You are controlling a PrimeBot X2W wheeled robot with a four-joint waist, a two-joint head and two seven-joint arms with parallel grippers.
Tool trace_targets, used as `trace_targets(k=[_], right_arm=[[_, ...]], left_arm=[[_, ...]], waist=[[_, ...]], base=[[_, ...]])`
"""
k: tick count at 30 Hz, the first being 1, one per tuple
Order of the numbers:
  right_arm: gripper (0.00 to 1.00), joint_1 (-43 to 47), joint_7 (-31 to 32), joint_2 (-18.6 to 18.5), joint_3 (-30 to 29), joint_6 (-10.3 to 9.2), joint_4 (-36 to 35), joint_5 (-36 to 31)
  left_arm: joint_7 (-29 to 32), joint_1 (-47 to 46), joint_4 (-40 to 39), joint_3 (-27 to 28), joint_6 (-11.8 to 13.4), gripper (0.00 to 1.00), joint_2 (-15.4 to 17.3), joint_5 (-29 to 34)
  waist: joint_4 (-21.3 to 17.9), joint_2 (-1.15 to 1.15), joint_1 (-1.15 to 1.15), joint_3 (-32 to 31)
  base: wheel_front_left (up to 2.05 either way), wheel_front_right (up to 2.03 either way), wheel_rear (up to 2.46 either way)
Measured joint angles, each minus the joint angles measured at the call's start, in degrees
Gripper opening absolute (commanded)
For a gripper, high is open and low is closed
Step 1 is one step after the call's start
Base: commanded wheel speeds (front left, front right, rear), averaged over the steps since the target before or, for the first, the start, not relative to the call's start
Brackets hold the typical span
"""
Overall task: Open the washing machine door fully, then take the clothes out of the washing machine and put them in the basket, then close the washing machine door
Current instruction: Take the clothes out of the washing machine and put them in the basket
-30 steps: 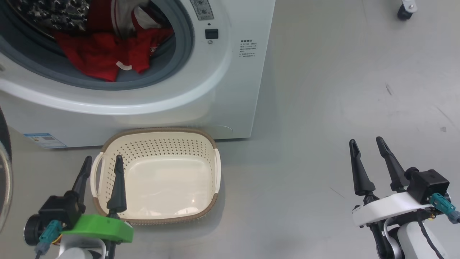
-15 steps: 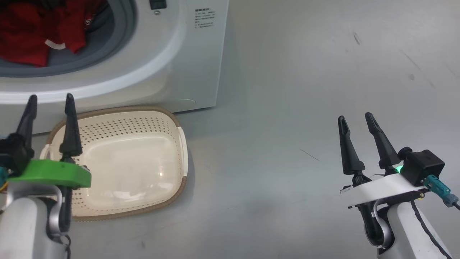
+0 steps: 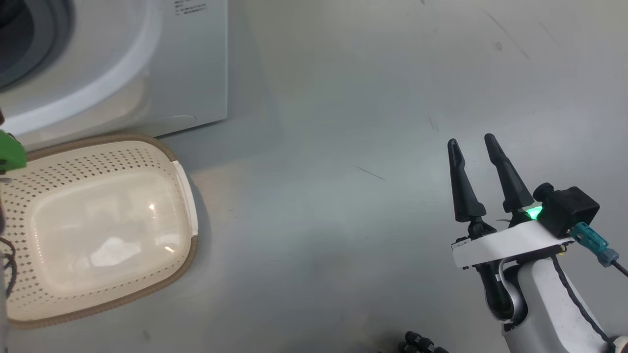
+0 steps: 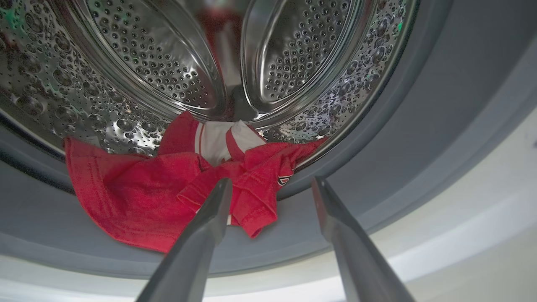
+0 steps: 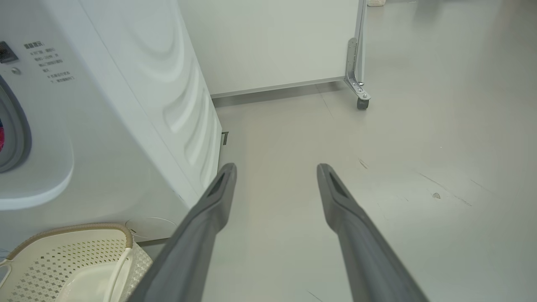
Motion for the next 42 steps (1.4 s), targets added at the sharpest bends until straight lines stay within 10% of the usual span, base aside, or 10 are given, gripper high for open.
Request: trace_targets(k=[18, 37, 39, 42], right_arm=[[1.00, -2.7, 0.0, 1.4, 3.1, 0.01, 0.6, 1.0], [1.00, -3.5, 0.0, 1.4, 3.6, 0.01, 1.1, 0.9], [1.00, -3.5, 0.0, 1.4, 3.6, 0.01, 1.1, 0.9], [1.00, -3.5, 0.0, 1.4, 3.6, 0.01, 1.1, 0.9]], left_arm=[[10.4, -14.1, 13.4, 1.7, 1.5, 1.00, 8.6, 1.6], [13.5, -21.4, 22.8, 0.0, 1.7, 1.00, 8.5, 2.4], [13.5, -22.0, 23.6, -0.1, 1.7, 0.01, 8.5, 2.4], [13.6, -22.8, 24.6, -0.4, 1.6, 0.00, 8.5, 2.4]], waist=[[-6.9, 0.00, 0.00, 5.4], [-7.8, 0.00, 0.00, 6.0], [-7.8, 0.00, 0.00, 6.0], [-7.6, 0.00, 0.00, 6.0]], base=[[0.00, 0.00, 0.00], [0.00, 0.00, 0.00], [0.00, 0.00, 0.00], [0.00, 0.00, 0.00]])
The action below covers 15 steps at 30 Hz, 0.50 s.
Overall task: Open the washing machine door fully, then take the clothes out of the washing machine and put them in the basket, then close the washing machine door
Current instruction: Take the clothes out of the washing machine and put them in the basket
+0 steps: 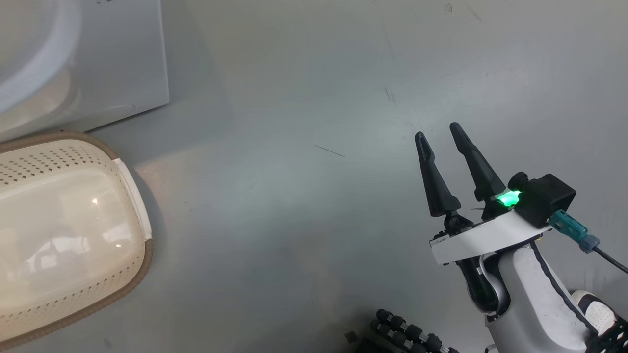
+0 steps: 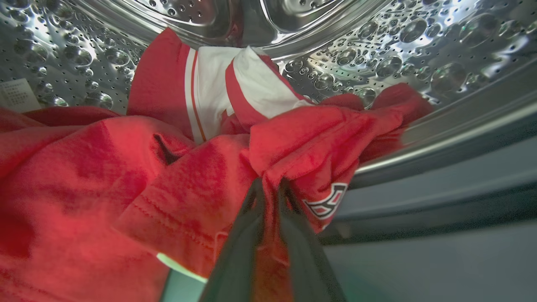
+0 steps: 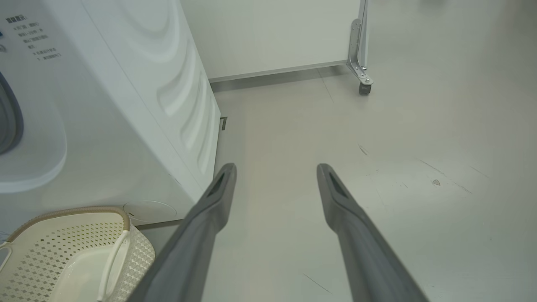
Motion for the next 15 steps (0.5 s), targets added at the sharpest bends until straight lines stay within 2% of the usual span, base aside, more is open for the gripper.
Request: trace_targets(k=[5, 15], right_arm=[[1.00, -0.3, 0.0, 0.0, -0.2, 0.00, 0.0, 0.0], [1.00, -0.8, 0.0, -0.1, -2.3, 0.00, 0.2, -0.5]], left_arm=[[-0.7, -1.1, 1.5, -0.2, -0.7, 0.00, -0.1, 0.0], [-6.7, -1.0, 3.9, -1.6, -3.5, 0.00, -3.6, -0.2]], waist=[[0.3, 0.00, 0.00, 0.0], [1.9, 0.00, 0.00, -1.8]], base=[[0.00, 0.00, 0.00], [0.00, 0.00, 0.00]])
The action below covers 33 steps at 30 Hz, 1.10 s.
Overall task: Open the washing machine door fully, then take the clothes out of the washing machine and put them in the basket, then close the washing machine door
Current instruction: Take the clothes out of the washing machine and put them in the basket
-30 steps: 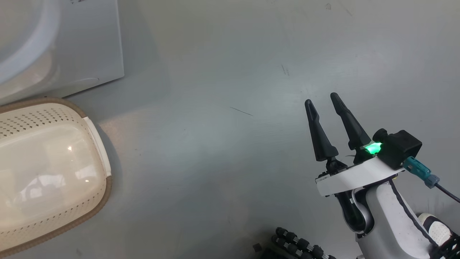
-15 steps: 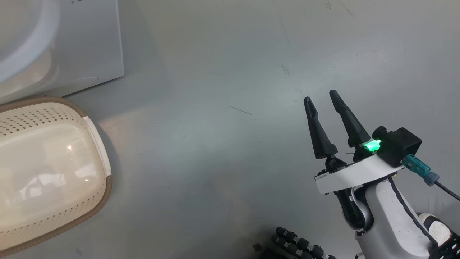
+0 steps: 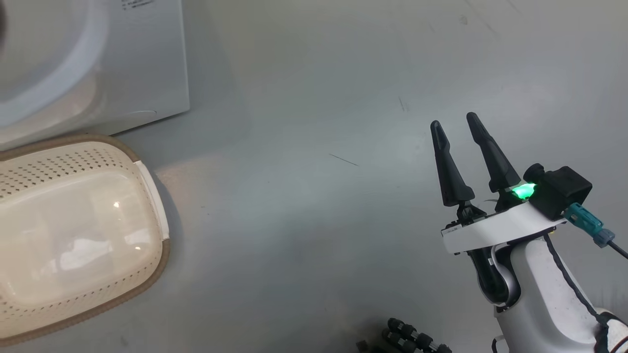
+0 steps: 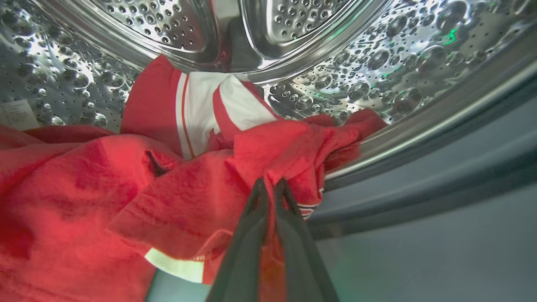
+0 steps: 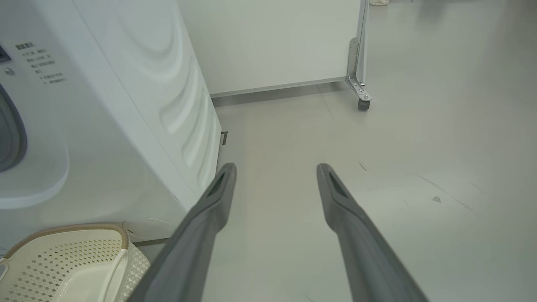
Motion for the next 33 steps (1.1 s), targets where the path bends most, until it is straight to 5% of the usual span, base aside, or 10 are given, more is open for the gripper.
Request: trace_targets(k=[22, 33], right_arm=[[1.00, 2.0, 0.0, -4.7, -1.3, 0.00, 1.7, -1.7], [1.00, 4.7, 0.0, -4.9, -0.3, 0.00, 2.6, -1.8]], left_arm=[[-15.2, 11.0, 0.6, -6.3, -5.4, 0.00, -10.8, -0.4], [-21.5, 19.2, -1.5, -9.0, -6.3, 0.00, -12.0, 0.9]], waist=[[10.9, 0.00, -0.01, -9.5], [16.8, 0.00, 0.00, -16.0]], base=[[0.00, 0.00, 0.00], [0.00, 0.00, 0.00]])
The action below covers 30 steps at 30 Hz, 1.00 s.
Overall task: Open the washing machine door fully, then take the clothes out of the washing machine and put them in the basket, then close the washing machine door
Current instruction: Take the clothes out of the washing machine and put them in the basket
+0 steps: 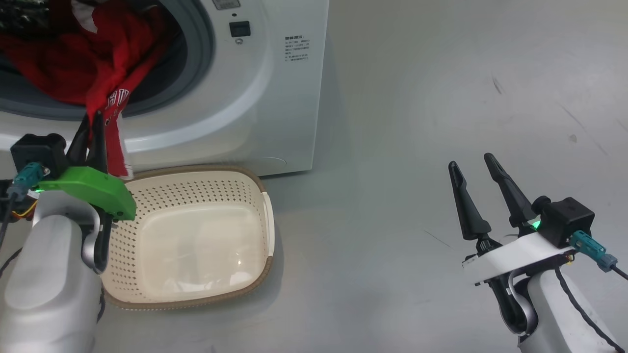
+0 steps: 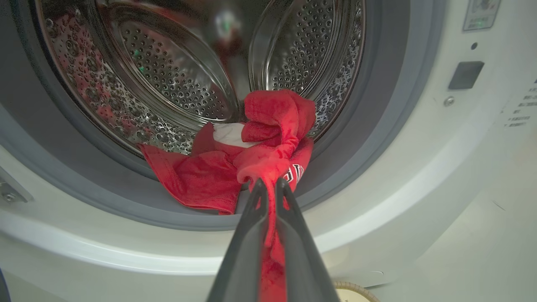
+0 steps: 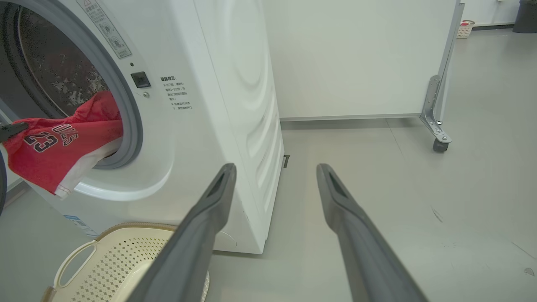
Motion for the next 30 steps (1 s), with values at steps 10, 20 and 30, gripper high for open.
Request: trace_targets(k=[10, 20, 30], right_arm=[[1.00, 2.4, 0.0, 0.0, 0.3, 0.00, 0.9, 0.0], [1.00, 4.7, 0.0, 0.4, 0.6, 0.00, 1.4, 0.0], [1.00, 5.8, 0.0, 1.1, 1.9, 0.00, 1.5, 0.0]], left_arm=[[-2.7, 8.0, -3.9, -2.0, -0.5, 0.00, -0.1, 1.5], [-3.7, 12.7, -11.8, -2.4, -0.4, 0.00, 0.0, 3.2], [-3.9, 16.8, -21.3, 0.4, 0.9, 0.00, -0.7, 2.7]], waist=[[3.8, 0.00, 0.00, -6.2], [5.7, 0.00, 0.00, -10.3], [6.0, 0.00, 0.00, -12.5]], base=[[0.00, 0.00, 0.00], [0.00, 0.00, 0.00], [0.00, 0.00, 0.00]])
